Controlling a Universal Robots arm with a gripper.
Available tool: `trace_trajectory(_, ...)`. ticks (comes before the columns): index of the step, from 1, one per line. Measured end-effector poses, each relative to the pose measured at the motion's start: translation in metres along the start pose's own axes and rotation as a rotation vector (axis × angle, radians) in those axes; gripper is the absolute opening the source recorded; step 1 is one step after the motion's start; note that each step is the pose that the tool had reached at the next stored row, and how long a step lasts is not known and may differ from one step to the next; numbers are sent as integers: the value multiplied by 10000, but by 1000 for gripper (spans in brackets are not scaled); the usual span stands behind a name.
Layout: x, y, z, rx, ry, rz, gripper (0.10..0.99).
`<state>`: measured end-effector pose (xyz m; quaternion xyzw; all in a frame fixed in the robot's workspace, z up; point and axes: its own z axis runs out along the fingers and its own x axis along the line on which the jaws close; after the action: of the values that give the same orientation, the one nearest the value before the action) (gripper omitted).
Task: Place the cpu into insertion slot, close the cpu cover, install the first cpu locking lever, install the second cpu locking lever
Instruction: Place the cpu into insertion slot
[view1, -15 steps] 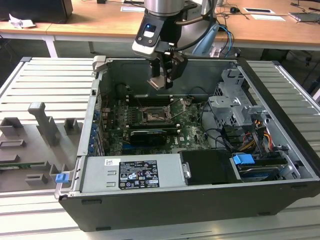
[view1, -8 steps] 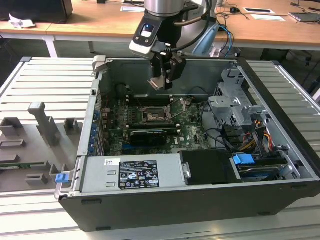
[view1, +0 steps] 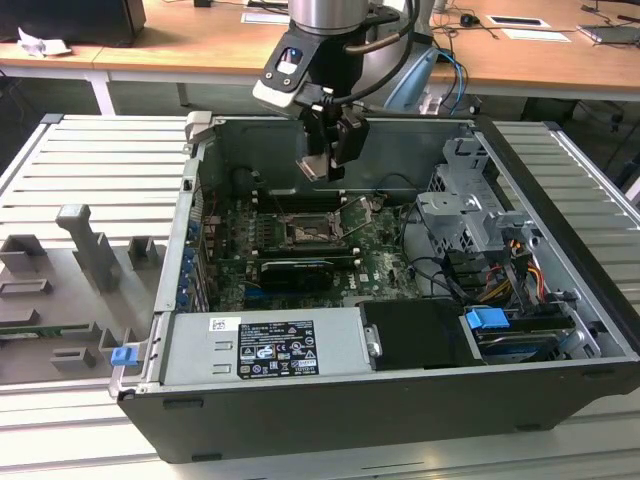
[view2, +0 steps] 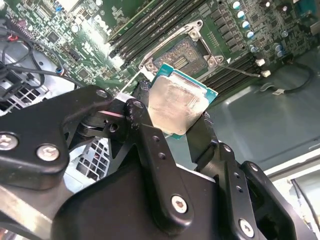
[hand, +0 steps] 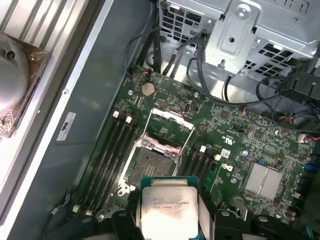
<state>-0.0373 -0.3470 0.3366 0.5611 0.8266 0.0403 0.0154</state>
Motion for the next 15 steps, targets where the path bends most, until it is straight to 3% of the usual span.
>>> trace_trajectory(15, -4, 4, 41, -40, -198, 2216, 541)
